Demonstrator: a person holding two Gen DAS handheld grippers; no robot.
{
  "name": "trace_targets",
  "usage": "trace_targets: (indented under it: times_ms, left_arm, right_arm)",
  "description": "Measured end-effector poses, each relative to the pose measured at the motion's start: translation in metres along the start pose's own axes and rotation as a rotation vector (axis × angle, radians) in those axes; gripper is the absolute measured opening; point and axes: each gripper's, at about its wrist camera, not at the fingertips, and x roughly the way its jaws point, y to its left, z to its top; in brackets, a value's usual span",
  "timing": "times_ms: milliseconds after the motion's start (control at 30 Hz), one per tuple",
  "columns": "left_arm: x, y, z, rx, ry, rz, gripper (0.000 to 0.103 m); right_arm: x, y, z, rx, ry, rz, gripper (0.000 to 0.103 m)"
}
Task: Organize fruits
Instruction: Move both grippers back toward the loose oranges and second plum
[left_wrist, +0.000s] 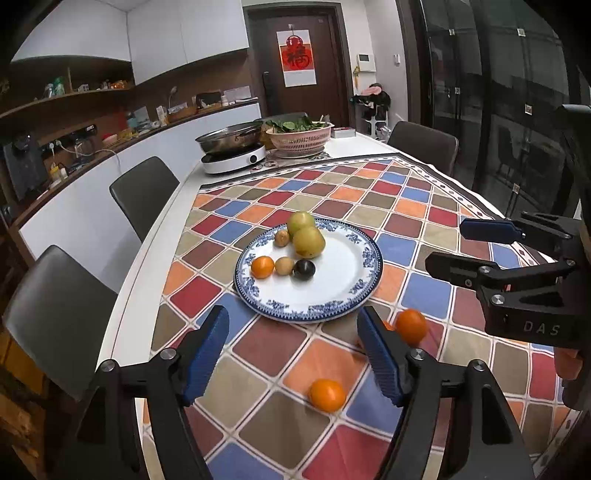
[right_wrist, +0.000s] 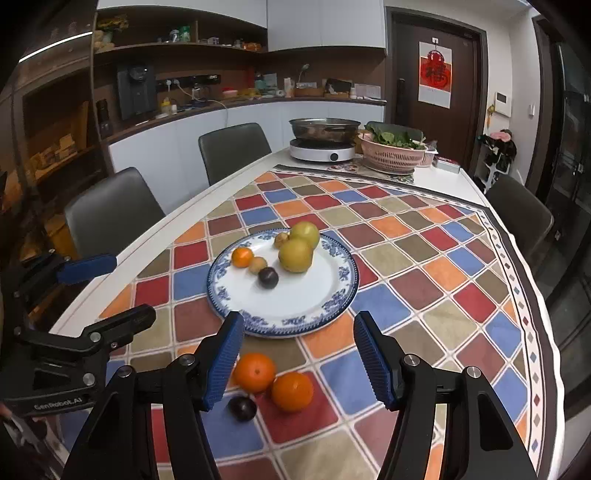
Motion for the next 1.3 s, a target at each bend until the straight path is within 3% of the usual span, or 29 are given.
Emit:
trace_targets:
  times_ms: [300, 567, 867, 933, 1100, 1300]
  left_arm:
    - [-0.018, -0.001, -0.025, 0.023, -0.015, -0.018, 0.072]
    - [-0.022, -0.003, -0.051, 0.064, 0.006, -0.063, 0.072]
    - [0.0, -0.007, -0.063, 0.143, 0.052, -0.134, 0.072]
    - [0.007, -0.008, -0.065, 0.161, 0.065, -0.147, 0.072]
    - [0.026, -0.009, -0.068, 0.177, 0.091, -0.185, 0.072]
    - [0.046, -0.01, -0.069, 0.183, 0.123, -0.2, 0.064]
  right_arm:
    - [-0.021, 0.024, -0.023, -0.053, -0.003, -0.012, 0.062]
    - [-0.021, 0.038, -0.048, -0.089, 0.048, -0.002, 0.062]
    - [0.0, 0.046, -0.067, -0.099, 0.135, 0.04, 0.061]
    - [0.006, 0.046, -0.07, -0.098, 0.154, 0.044, 0.055]
    - [0.022, 0.048, -0.076, -0.114, 0.195, 0.06, 0.051]
    - [0.04, 0.047, -0.079, -0.106, 0.235, 0.086, 0.045]
